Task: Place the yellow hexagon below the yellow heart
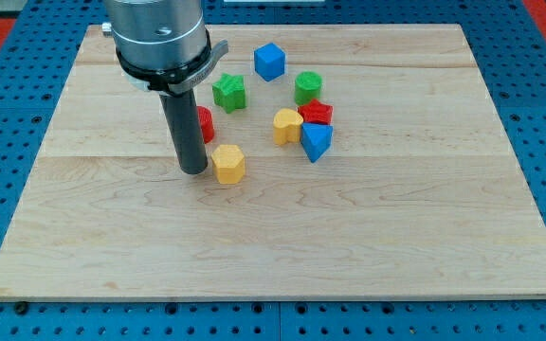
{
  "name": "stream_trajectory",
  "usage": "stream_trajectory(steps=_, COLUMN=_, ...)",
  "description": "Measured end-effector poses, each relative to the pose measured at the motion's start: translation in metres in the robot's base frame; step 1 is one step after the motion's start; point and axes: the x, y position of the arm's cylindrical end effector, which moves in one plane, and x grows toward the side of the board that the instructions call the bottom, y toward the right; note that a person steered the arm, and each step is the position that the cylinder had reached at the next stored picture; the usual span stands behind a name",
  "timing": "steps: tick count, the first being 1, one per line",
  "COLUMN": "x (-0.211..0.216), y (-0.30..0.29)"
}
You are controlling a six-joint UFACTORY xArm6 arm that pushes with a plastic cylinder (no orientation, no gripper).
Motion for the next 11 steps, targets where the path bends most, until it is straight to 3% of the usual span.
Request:
stream_trajectory(steps=2, x=0.009, y=0.059)
stream_trajectory(steps=4, x=0.029, y=0.052)
stream_trajectory(steps=6, x=0.023, y=0.101)
stream_trajectory(steps=9, x=0.004, y=0.096)
stream_trajectory(steps=10, x=0.019, y=0.070)
stream_trajectory(steps=11, x=0.007, y=-0.013)
